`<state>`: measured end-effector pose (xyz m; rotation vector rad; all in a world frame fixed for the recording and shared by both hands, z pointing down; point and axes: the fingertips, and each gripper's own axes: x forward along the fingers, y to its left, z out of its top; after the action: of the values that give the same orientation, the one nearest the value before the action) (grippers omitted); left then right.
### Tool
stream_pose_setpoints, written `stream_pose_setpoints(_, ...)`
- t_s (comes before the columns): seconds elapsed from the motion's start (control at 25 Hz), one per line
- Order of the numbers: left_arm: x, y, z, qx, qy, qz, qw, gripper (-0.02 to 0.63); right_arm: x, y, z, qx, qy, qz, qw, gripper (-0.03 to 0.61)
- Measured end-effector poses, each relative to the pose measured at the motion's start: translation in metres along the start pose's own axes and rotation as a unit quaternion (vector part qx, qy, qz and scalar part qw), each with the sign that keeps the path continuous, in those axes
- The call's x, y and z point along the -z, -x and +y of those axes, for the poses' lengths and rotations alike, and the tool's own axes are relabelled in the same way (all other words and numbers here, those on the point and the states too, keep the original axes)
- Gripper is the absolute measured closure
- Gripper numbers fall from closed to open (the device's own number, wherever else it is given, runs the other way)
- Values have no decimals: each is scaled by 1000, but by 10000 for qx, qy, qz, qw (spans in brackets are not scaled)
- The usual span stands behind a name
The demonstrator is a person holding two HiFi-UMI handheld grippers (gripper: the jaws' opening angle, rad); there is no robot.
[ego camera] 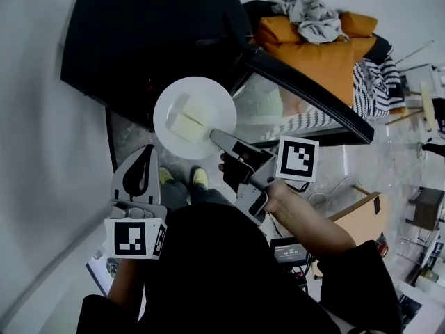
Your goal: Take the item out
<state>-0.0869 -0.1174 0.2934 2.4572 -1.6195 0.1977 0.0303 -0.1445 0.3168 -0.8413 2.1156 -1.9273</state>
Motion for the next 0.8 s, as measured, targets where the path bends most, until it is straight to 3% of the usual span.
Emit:
stream_pose_setpoints(0.16,5,-3,-3,78,73,-42,9999,604,2,7,5,-118,1,-37,9999,554)
stream_pose_setpoints(0.44,-36,12,-41,162,33,-81,9998,604,-6,61,48,-387,85,-81,9992,554)
stream_pose_setpoints(0.8,-49,15,-56,201,-47,-237,9995,604,-13,84,42,-419,63,-279,9987,554)
